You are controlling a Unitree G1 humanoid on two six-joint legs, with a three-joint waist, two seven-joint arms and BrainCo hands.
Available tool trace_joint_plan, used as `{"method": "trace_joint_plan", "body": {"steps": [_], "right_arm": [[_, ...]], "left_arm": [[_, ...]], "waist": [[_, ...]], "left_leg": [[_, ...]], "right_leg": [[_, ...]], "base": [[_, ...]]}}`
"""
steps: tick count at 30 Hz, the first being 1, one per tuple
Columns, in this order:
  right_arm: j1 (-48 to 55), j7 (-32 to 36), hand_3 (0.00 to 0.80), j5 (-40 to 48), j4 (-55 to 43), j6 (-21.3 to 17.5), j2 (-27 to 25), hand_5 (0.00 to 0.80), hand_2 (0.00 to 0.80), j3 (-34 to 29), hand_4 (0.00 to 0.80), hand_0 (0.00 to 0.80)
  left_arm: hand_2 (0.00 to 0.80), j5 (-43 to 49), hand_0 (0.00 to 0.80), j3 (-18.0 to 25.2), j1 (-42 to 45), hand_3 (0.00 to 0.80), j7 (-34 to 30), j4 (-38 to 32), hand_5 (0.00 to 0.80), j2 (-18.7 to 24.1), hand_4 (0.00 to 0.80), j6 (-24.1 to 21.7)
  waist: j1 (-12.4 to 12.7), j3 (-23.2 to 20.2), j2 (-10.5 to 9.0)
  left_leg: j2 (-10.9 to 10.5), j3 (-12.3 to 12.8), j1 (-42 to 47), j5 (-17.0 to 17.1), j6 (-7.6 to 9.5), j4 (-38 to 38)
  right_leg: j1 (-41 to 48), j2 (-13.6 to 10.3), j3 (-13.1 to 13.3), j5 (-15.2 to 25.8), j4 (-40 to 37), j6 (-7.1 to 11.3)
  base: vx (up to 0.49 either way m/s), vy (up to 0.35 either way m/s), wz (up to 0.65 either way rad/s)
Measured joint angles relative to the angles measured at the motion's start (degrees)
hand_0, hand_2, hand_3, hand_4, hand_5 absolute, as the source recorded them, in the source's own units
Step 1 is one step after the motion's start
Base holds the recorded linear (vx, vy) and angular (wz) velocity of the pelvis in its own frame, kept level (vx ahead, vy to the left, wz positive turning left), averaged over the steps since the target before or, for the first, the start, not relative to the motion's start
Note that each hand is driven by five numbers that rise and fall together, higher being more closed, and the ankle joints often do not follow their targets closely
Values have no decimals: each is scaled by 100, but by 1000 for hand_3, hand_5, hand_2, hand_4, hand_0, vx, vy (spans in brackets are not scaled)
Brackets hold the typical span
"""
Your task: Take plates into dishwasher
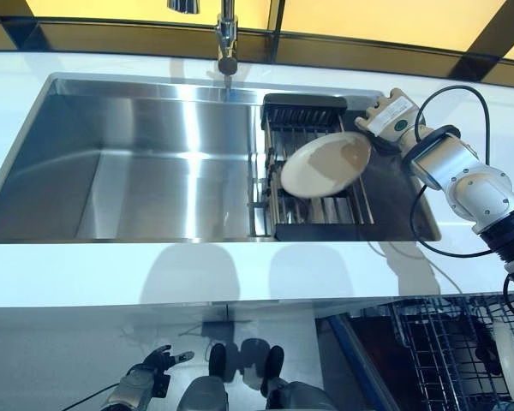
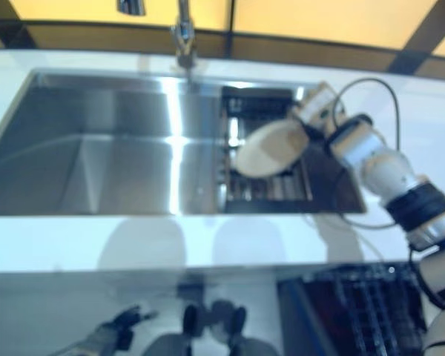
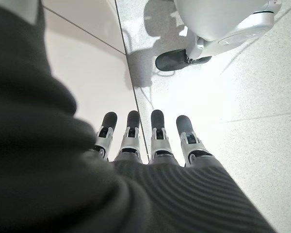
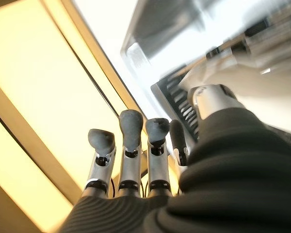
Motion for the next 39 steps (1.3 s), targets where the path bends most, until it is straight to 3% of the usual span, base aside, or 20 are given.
{"method": "trace_joint_plan", "body": {"steps": [3, 8, 15, 16, 17, 18, 19, 26, 39], "right_arm": [[1, 9, 800, 1082, 143, 279, 0, 800, 800, -20, 800, 800], [11, 304, 800, 3414, 382, 711, 11, 800, 800, -579, 800, 800], [37, 611, 800, 3718, 592, 523, 25, 800, 800, -658, 800, 800], [63, 611, 747, 3648, 590, 464, 31, 747, 747, -658, 747, 747], [71, 616, 442, 3563, 580, 410, 44, 442, 442, -658, 442, 442], [72, 630, 56, 3526, 555, 378, 55, 56, 56, -658, 56, 56], [73, 643, 0, 3492, 542, 357, 90, 0, 0, -658, 0, 0], [107, 652, 0, 2998, 259, 5, 452, 0, 0, -547, 0, 0], [106, 639, 0, 1685, -356, -639, 573, 0, 0, 84, 0, 0]], "left_arm": [[0, 5, 0, 46, -6, 0, -3, 188, 0, -46, 0, -53], [0, 184, 0, 54, 9, 0, -37, 397, 0, -84, 0, -110], [0, 448, 0, 54, 115, 0, -86, 548, 0, -125, 0, -186], [0, 448, 0, 55, 116, 0, -88, 558, 0, -124, 0, -187], [0, 449, 0, 54, 116, 0, -89, 567, 0, -123, 0, -187], [0, 449, 0, 51, 122, 0, -90, 578, 0, -124, 0, -187], [0, 449, 0, 51, 130, 0, -90, 597, 0, -125, 0, -186], [0, 446, 0, 50, 132, 0, -87, 605, 0, -128, 0, -188], [0, 435, 0, 54, 66, 0, -79, 684, 0, -123, 0, -281]], "waist": [[-34, -60, -10], [-79, -215, -66], [-156, -364, -138], [-151, -399, -150], [-151, -417, -157], [-151, -429, -165], [-153, -440, -173], [-135, -451, -185], [-87, -443, -188]], "left_leg": [[4, 46, 109, -24, 1, -1], [24, 165, 195, -47, -12, -2], [60, 223, 372, -104, -32, -4], [68, 239, 374, -118, -37, -4], [72, 245, 376, -119, -39, -4], [77, 252, 375, -119, -39, -3], [80, 257, 376, -120, -41, -3], [85, 252, 324, -123, -46, -1], [82, 157, 125, -120, -47, 0]], "right_leg": [[90, 1, 44, -23, -9, 32], [127, 19, 140, -24, -10, 33], [279, 55, 170, -44, -12, 48], [278, 62, 176, -45, -12, 48], [278, 65, 177, -45, -12, 47], [275, 67, 177, -45, -12, 47], [274, 69, 176, -45, -12, 47], [228, 75, 168, -45, -11, 47], [61, 70, 87, -56, -2, 68]], "base": [[46, -18, -9], [55, -15, -11], [52, -22, -5], [20, -14, -4], [10, -17, -4], [3, -19, -3], [0, 0, 0], [-20, -5, 0], [-11, -2, 2]]}}
